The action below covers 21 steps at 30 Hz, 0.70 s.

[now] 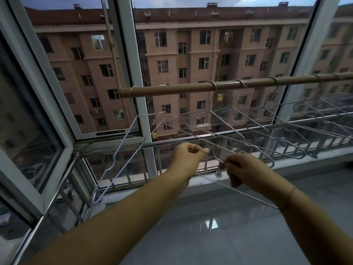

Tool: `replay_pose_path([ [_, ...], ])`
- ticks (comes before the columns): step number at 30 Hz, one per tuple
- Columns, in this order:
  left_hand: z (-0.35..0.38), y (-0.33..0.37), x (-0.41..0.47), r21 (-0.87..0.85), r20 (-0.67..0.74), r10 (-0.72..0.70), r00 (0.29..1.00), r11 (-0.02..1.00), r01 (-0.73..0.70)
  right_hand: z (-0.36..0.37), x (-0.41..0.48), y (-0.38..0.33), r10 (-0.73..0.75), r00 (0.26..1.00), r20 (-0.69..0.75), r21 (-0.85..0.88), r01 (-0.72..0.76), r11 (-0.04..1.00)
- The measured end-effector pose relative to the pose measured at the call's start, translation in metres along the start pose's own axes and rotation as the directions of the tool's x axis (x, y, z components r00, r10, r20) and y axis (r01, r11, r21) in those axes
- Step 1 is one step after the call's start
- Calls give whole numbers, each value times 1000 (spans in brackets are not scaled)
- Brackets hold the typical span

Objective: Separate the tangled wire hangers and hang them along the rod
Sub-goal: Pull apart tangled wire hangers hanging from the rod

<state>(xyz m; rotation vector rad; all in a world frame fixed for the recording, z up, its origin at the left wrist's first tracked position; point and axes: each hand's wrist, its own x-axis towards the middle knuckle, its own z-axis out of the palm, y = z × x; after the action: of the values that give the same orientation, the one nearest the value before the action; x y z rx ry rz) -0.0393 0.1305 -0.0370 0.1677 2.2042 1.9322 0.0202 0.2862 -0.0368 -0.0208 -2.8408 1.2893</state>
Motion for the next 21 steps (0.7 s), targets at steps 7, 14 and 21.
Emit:
replay_pose_path([
  [7, 11, 24, 13, -122, 22, -93, 995, 988, 95, 4, 15, -34, 16, 996, -90, 343, 16, 939],
  [14, -11, 50, 27, -173, -49, -128, 991, 978, 118, 3, 36, -60, -28, 998, -51, 460, 48, 886],
  [21, -33, 73, 39, -241, -117, -78, 990, 969, 48, 6, 64, -87, -61, 993, -101, 487, 103, 867],
])
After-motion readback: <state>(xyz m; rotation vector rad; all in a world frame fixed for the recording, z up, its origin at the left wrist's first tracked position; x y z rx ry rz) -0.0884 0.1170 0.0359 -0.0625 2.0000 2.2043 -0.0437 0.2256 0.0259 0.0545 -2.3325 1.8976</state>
